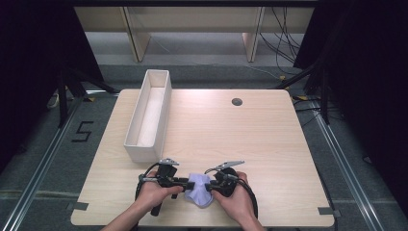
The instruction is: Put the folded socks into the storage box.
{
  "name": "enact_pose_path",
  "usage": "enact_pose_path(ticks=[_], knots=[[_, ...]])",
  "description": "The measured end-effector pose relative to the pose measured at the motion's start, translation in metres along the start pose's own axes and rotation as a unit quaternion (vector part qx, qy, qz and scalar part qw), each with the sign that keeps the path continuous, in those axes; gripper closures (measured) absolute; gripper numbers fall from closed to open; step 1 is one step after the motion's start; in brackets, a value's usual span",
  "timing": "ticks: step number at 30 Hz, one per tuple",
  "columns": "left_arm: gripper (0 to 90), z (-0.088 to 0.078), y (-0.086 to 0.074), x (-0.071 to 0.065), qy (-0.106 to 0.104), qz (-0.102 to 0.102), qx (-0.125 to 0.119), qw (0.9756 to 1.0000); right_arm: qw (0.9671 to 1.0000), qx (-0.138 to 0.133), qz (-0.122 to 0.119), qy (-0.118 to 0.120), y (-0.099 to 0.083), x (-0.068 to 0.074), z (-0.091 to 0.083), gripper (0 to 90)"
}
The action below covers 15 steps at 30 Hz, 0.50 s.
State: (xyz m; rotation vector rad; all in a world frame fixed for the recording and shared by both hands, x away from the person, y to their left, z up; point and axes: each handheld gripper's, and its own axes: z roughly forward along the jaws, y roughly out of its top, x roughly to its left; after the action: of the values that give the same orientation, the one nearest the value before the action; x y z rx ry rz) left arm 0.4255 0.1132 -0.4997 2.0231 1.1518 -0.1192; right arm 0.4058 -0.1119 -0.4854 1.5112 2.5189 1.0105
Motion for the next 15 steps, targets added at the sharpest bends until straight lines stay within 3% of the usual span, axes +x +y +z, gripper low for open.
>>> enact_pose_path(ticks=[3, 4, 7, 9, 12, 13, 15], knots=[[72.7, 0.001, -0.001, 0.001, -0.001, 0.001, 0.0, 1.0, 1.0, 0.006, 0.001, 0.006, 0.0, -0.002, 0.0, 71.5], [74.9, 0.002, -0.001, 0.002, -0.015, -0.001, -0.004, 0.9999, 1.0, 0.004, 0.0, 0.006, 0.0, -0.002, 0.001, 71.5], [82.0, 0.0, -0.001, 0.002, -0.02, 0.001, -0.013, 0.9997, 1.0, 0.004, -0.002, 0.005, 0.0, -0.003, 0.0, 71.5], [83.1, -0.002, 0.001, 0.001, -0.03, 0.01, -0.008, 0.9995, 0.9999, 0.005, 0.006, 0.007, -0.001, -0.001, -0.001, 71.4], [83.5, -0.005, 0.003, -0.001, -0.031, 0.017, -0.013, 0.9993, 1.0, -0.002, -0.002, 0.002, -0.001, -0.002, -0.001, 71.1], [83.6, -0.006, 0.004, -0.002, -0.031, 0.02, -0.017, 0.9992, 0.9999, 0.003, -0.001, 0.014, -0.001, -0.002, -0.002, 70.1], [83.6, -0.011, 0.008, -0.005, -0.043, 0.035, -0.015, 0.9984, 1.0, 0.0, 0.002, 0.004, -0.001, -0.003, -0.004, 68.6]])
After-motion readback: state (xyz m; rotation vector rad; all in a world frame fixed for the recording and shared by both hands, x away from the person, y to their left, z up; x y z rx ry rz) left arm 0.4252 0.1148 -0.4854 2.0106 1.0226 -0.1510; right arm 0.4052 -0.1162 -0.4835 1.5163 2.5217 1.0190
